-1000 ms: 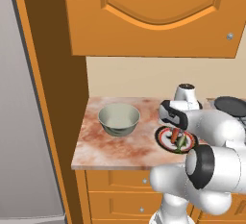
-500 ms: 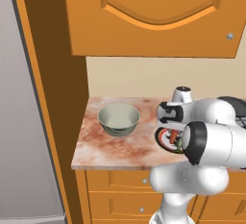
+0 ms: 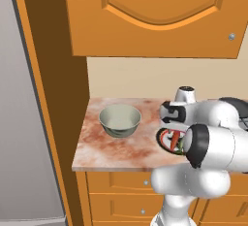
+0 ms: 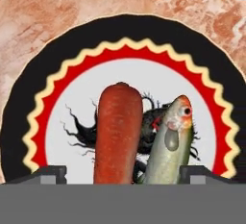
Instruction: Place the fish on the plate and place the carrot on the same plate.
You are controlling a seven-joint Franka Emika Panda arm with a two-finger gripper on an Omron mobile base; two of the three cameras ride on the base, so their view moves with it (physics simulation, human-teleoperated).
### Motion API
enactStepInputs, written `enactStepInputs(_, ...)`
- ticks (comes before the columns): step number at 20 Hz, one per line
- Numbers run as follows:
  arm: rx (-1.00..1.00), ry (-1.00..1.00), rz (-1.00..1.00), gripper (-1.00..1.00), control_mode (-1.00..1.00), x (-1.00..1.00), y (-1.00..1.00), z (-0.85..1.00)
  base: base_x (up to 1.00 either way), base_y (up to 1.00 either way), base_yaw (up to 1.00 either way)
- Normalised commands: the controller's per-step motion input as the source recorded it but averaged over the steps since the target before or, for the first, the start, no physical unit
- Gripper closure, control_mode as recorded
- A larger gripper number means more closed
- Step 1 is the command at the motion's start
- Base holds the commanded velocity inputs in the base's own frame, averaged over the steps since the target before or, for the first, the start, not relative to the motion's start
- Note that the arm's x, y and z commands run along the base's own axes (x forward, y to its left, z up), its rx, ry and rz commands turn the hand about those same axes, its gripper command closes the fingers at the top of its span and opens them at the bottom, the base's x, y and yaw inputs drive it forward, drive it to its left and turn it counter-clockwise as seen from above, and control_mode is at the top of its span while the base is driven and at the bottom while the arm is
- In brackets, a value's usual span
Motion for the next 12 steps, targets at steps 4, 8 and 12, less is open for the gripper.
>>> enactStepInputs(4, 0.00, -0.07, 0.02, -1.00, -1.00, -0.93, 0.00, 0.34, 0.00, 0.00, 0.00)
enactStepInputs(8, -0.06, -0.17, 0.02, -1.00, -1.00, -0.81, 0.21, 0.61, 0.00, 0.00, 0.00)
enactStepInputs(12, -0.08, -0.24, 0.05, -1.00, -1.00, -0.67, 0.60, 0.69, 0.00, 0.00, 0.00)
